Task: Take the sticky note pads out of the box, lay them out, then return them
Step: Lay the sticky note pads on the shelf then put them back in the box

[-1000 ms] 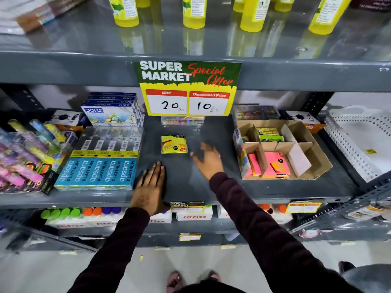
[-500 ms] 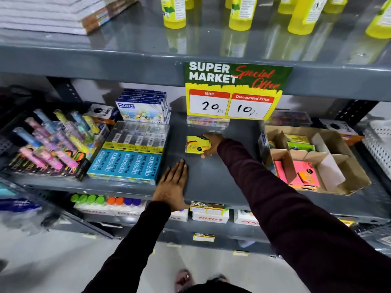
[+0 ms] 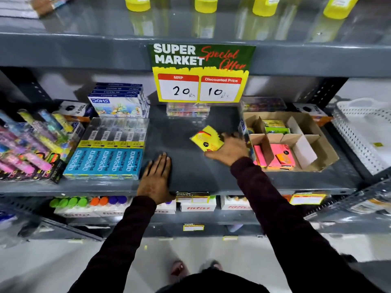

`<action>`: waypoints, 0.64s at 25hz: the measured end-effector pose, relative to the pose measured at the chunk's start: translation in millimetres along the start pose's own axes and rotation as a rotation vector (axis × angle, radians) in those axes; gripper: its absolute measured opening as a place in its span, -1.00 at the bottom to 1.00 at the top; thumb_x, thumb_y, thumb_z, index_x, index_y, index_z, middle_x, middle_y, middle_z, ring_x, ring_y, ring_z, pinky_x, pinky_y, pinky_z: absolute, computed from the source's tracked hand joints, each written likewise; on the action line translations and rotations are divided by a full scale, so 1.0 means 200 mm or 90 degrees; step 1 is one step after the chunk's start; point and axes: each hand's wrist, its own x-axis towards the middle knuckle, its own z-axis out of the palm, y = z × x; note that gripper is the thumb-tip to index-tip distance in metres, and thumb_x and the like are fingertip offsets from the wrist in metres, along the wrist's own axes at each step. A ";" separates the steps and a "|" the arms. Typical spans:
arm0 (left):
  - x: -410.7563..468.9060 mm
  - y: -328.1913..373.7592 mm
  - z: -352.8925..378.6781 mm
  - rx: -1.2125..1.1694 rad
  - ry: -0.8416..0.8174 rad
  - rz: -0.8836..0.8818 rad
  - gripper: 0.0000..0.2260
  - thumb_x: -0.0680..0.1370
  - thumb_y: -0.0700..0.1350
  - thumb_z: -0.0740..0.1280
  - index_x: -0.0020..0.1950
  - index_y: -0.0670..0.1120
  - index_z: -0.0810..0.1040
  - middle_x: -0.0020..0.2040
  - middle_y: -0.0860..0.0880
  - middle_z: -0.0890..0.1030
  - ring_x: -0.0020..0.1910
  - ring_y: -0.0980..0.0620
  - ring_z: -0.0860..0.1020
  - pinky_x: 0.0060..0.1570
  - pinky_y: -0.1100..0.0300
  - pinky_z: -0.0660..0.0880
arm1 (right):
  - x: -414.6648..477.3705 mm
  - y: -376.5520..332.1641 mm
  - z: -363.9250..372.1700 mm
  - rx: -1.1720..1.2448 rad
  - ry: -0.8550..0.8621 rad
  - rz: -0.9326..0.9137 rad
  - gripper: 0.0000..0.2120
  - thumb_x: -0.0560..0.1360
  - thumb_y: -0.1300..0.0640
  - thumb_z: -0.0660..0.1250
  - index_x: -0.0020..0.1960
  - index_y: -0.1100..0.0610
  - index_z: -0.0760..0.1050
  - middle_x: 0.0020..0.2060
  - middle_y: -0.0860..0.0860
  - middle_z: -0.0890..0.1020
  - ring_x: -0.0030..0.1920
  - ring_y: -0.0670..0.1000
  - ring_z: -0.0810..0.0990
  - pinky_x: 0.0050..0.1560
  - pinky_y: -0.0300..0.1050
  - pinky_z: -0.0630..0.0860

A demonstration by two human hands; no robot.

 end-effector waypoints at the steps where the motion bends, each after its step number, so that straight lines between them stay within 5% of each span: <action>1: 0.00 0.00 0.00 0.003 0.000 0.002 0.12 0.05 0.15 0.55 0.44 -0.25 0.13 0.47 -0.25 0.19 0.43 -0.18 0.18 0.38 -0.15 0.13 | -0.06 0.06 -0.05 0.033 0.059 0.040 -0.33 0.22 -0.25 0.46 0.16 0.18 0.51 0.14 0.20 0.59 0.26 0.20 0.45 0.31 0.02 0.39; 4: 0.00 0.00 0.02 0.013 0.003 0.009 0.12 0.03 0.18 0.54 0.42 -0.28 0.16 0.45 -0.28 0.23 0.42 -0.20 0.21 0.37 -0.17 0.17 | -0.16 0.35 -0.17 0.121 0.227 0.195 -0.15 0.11 -0.41 0.31 0.10 0.26 0.55 0.04 0.26 0.64 0.17 0.24 0.52 0.22 0.06 0.46; 8: 0.00 -0.01 0.03 0.012 -0.002 0.016 0.14 0.00 0.17 0.57 0.41 -0.31 0.18 0.43 -0.31 0.24 0.41 -0.23 0.22 0.35 -0.19 0.19 | -0.15 0.67 -0.22 0.127 0.231 0.415 -0.15 0.26 -0.29 0.44 0.22 0.38 0.43 0.18 0.41 0.51 0.25 0.31 0.44 0.27 0.11 0.42; 12: 0.00 -0.01 0.02 0.016 -0.009 0.017 0.15 0.04 0.17 0.57 0.44 -0.29 0.11 0.46 -0.28 0.17 0.44 -0.21 0.14 0.39 -0.16 0.11 | -0.14 0.71 -0.11 0.103 0.197 0.443 -0.08 0.39 -0.33 0.28 0.37 0.44 0.26 0.36 0.45 0.31 0.38 0.37 0.27 0.41 0.16 0.23; 16: 0.00 -0.01 0.02 0.025 -0.015 0.018 0.15 0.05 0.19 0.57 0.43 -0.31 0.11 0.46 -0.30 0.18 0.43 -0.23 0.15 0.38 -0.17 0.12 | -0.17 0.68 -0.04 0.138 0.215 0.437 -0.23 0.55 -0.23 0.09 0.47 0.37 0.11 0.45 0.39 0.15 0.46 0.36 0.12 0.50 0.17 0.05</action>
